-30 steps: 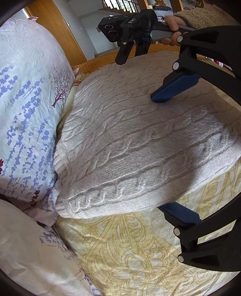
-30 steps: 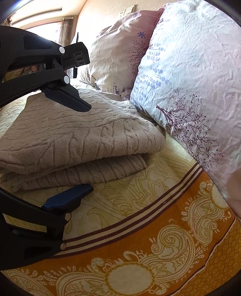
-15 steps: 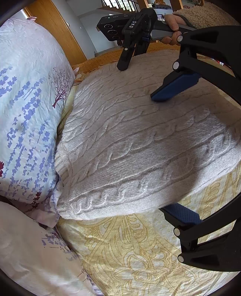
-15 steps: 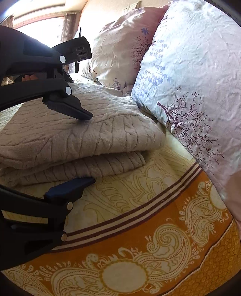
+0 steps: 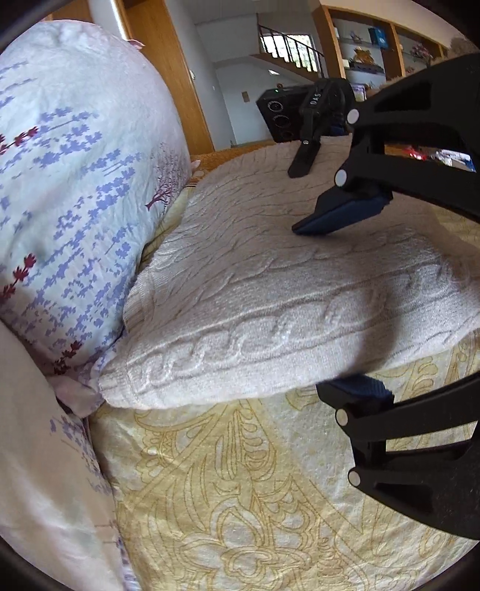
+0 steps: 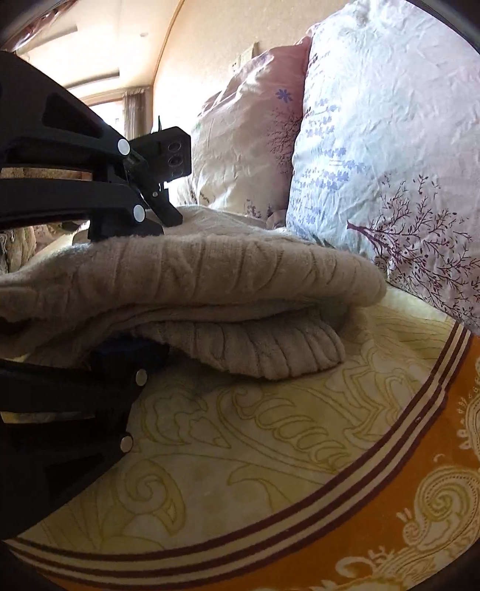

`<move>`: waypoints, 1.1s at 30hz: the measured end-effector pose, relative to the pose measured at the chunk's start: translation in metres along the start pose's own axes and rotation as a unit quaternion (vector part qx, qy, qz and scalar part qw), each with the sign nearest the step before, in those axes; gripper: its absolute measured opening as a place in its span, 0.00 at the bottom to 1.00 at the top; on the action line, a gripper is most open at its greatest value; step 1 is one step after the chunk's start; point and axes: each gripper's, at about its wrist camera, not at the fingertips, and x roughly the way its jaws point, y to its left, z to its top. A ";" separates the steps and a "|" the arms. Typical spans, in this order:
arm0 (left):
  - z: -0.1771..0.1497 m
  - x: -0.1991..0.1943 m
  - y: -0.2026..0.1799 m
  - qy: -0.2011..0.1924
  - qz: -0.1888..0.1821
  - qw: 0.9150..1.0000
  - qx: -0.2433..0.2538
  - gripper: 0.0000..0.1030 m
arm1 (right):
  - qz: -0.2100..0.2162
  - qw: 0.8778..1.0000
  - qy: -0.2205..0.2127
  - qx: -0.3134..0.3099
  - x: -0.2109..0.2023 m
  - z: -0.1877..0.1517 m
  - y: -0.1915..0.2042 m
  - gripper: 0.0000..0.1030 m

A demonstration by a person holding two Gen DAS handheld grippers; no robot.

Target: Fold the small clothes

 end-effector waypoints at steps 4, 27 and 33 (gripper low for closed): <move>0.000 -0.008 0.006 -0.009 -0.026 1.000 -0.009 0.42 | 0.035 0.999 -0.025 0.007 -0.006 -0.012 0.005 0.35; -0.054 -0.142 0.122 -0.061 0.030 0.997 -0.040 0.39 | -0.014 0.991 0.038 -0.128 0.132 -0.082 0.101 0.32; -0.057 -0.125 0.130 -0.077 0.049 0.995 -0.037 0.55 | -0.040 0.992 0.017 -0.122 0.136 -0.098 0.094 0.32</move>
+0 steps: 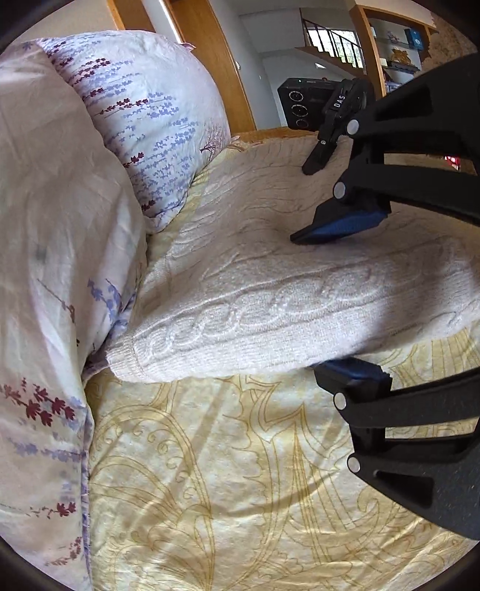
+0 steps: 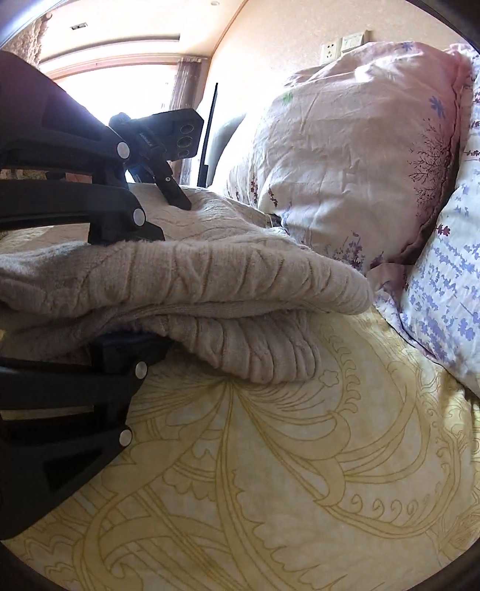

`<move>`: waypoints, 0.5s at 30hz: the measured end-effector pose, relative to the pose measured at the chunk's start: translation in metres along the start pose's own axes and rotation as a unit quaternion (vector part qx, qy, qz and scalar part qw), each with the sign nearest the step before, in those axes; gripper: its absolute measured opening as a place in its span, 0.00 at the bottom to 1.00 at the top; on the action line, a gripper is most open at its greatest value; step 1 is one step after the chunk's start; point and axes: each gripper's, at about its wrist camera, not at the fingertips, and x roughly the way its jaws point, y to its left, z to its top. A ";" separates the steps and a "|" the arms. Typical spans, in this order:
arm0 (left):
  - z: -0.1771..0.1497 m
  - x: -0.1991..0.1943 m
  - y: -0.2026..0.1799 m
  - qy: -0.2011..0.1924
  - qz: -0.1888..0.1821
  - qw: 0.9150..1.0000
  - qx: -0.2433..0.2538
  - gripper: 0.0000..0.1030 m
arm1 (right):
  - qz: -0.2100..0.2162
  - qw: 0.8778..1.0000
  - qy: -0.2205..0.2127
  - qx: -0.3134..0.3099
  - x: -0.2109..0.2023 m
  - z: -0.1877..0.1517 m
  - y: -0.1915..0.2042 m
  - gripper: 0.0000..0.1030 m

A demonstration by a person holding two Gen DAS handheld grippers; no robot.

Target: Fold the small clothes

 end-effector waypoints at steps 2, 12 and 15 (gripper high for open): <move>0.000 -0.001 -0.009 -0.002 0.029 0.999 0.019 0.60 | 0.000 1.000 0.005 0.005 0.001 -0.002 0.002 0.35; -0.023 -0.038 -0.111 -0.129 0.225 0.945 0.198 0.93 | -0.056 0.993 -0.098 -0.030 -0.062 0.049 0.026 0.49; -0.025 -0.018 -0.135 -0.119 0.234 0.939 0.223 0.98 | -0.062 0.994 -0.079 -0.048 -0.041 0.065 0.036 0.49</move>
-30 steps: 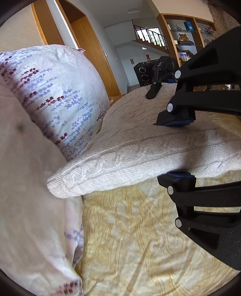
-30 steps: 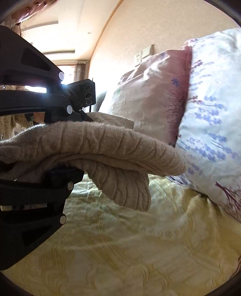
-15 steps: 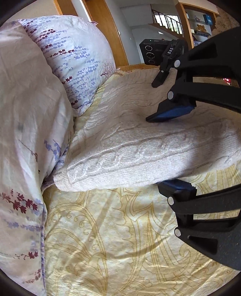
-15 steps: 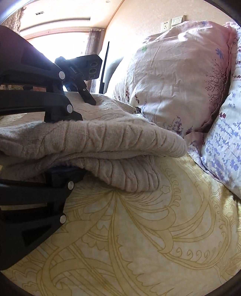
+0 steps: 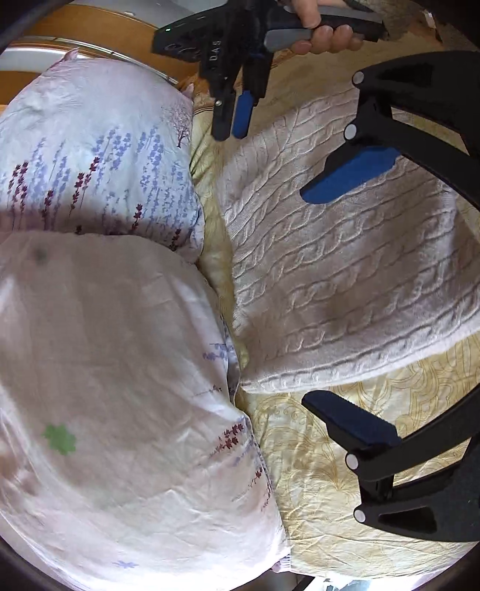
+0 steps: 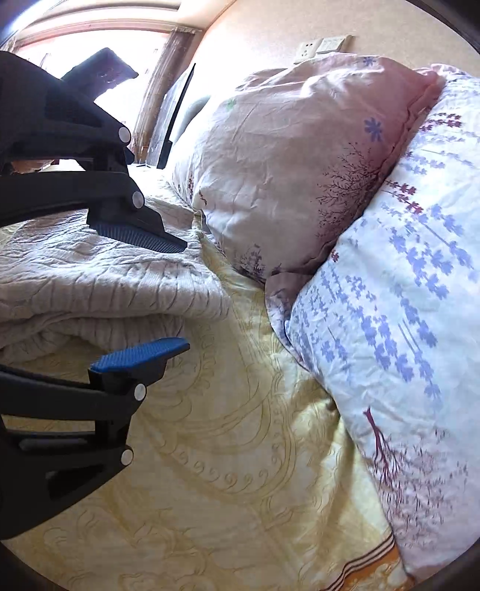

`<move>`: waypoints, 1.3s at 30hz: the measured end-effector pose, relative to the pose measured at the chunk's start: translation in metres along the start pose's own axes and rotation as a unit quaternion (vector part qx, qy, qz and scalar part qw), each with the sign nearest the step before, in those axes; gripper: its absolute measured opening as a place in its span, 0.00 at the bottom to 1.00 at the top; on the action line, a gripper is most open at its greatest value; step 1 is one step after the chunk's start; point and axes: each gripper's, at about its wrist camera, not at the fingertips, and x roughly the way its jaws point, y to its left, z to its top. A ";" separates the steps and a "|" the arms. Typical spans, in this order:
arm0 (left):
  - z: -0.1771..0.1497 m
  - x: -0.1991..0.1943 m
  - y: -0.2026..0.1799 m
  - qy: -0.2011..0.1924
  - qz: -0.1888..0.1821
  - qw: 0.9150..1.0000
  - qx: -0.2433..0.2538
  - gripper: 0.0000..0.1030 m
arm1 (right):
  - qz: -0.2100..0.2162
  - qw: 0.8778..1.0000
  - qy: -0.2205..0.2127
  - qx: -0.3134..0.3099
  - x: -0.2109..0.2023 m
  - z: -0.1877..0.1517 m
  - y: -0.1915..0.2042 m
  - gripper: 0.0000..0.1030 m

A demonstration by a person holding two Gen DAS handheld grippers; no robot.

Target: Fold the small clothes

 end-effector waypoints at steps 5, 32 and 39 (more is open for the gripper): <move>-0.014 0.019 -0.009 0.037 -0.011 0.999 0.020 0.98 | -0.049 0.995 0.060 -0.058 0.033 -0.011 0.010 0.09; -0.072 -0.009 0.002 0.042 -0.034 0.998 -0.015 0.87 | -0.101 0.992 0.038 -0.071 -0.027 -0.081 0.002 0.24; -0.093 0.020 0.016 0.108 -0.048 0.990 -0.073 0.81 | -0.159 0.983 0.018 -0.091 -0.019 -0.086 0.004 0.19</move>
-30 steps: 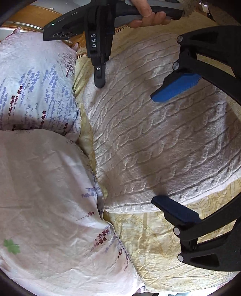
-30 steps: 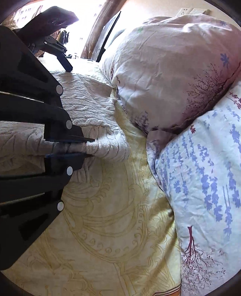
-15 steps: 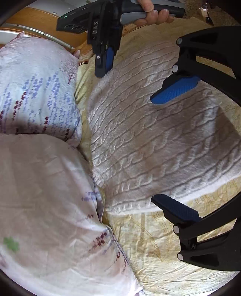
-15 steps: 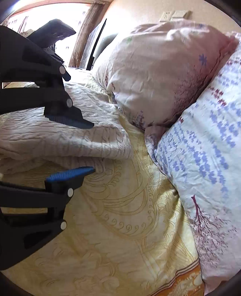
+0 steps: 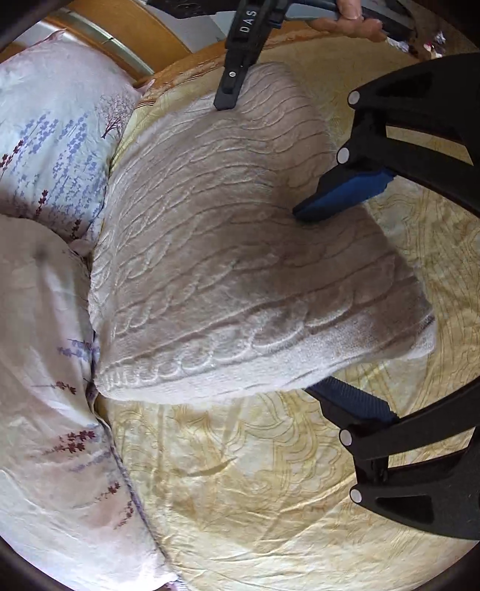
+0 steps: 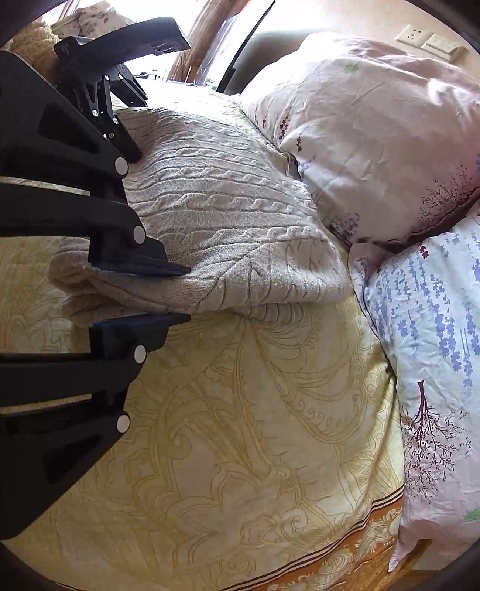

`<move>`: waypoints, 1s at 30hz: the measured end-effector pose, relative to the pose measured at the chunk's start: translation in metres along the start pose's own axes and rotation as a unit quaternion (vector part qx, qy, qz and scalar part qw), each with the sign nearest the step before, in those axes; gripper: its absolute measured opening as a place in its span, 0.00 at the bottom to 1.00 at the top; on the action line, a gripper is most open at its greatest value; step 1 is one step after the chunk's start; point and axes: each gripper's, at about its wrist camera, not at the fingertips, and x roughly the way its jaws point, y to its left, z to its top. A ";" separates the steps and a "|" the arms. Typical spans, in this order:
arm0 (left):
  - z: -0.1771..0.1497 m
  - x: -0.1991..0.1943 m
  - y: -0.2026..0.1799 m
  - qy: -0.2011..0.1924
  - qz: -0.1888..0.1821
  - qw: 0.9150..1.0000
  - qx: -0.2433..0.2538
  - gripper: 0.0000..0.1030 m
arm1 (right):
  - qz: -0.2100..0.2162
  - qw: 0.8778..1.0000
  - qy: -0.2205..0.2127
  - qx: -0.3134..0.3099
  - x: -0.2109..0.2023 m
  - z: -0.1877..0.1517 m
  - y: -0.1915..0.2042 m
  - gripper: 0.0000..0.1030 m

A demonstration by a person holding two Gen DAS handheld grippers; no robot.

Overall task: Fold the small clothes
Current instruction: 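Lower the sweater side and open the right tool, then pull both open tools back from the folded beige sweater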

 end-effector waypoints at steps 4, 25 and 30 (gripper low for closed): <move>0.000 -0.003 -0.007 -0.006 0.020 1.000 0.018 0.81 | -0.005 1.000 -0.006 0.005 -0.006 -0.005 -0.004 0.19; -0.016 -0.072 -0.014 -0.152 0.040 0.987 0.025 0.87 | -0.076 0.978 -0.166 -0.101 -0.078 -0.034 0.038 0.37; -0.021 -0.058 -0.036 -0.148 0.037 0.987 0.054 0.86 | -0.072 0.973 -0.139 -0.168 -0.050 -0.052 0.059 0.37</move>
